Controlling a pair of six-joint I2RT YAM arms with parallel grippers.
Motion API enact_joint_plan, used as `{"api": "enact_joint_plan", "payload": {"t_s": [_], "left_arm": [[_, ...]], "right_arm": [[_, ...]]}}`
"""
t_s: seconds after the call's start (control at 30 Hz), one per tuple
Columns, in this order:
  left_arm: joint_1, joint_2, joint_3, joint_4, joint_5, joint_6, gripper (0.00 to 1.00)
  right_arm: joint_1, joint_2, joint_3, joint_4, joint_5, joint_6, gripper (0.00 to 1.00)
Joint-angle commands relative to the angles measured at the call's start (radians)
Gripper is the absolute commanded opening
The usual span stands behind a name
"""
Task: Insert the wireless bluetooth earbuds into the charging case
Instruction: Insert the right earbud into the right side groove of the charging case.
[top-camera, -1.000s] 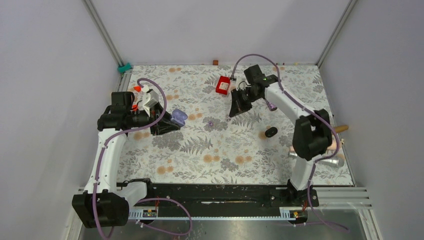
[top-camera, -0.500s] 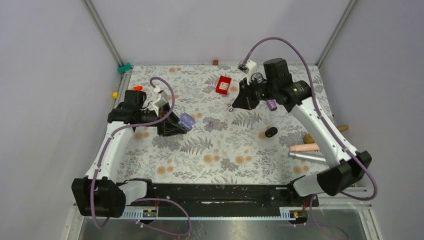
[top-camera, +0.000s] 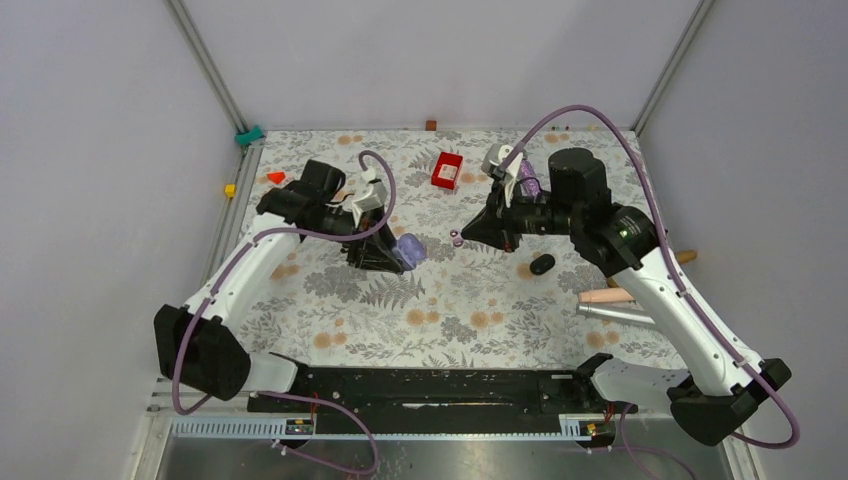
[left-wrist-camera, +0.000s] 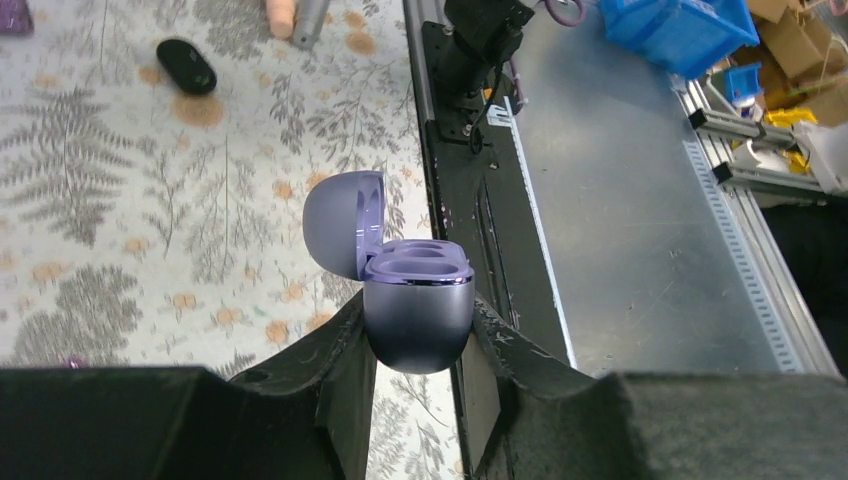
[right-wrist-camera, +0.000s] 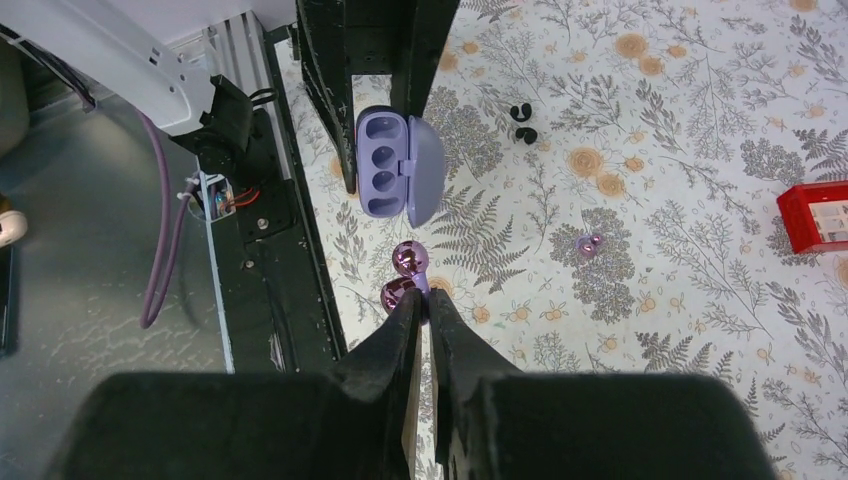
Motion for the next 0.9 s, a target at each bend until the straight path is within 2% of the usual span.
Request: {"api": "enact_joint_plan", "payload": {"t_s": [0.0, 0.13, 0.4, 0.57, 0.87], "left_arm": [[-0.077, 0.065, 0.141, -0.121, 0.007, 0.135, 0.00], [-0.125, 0.094, 0.142, -0.144, 0.046, 0.184, 0.00], [-0.131, 0.101, 0.145, -0.144, 0.067, 0.168, 0.00], [-0.132, 0.094, 0.106, -0.011, 0.051, 0.027, 0.00], [-0.131, 0.083, 0.073, 0.076, 0.041, -0.065, 0.00]], "right_arm": [[0.025, -0.026, 0.027, 0.024, 0.011, -0.038, 0.11], [0.044, -0.044, -0.009, 0.049, 0.017, -0.046, 0.11], [0.108, -0.059, -0.085, 0.070, -0.002, -0.071, 0.12], [0.136, -0.028, -0.104, 0.104, 0.023, -0.061, 0.12], [0.152, -0.022, -0.146, 0.169, 0.047, -0.033, 0.12]]}}
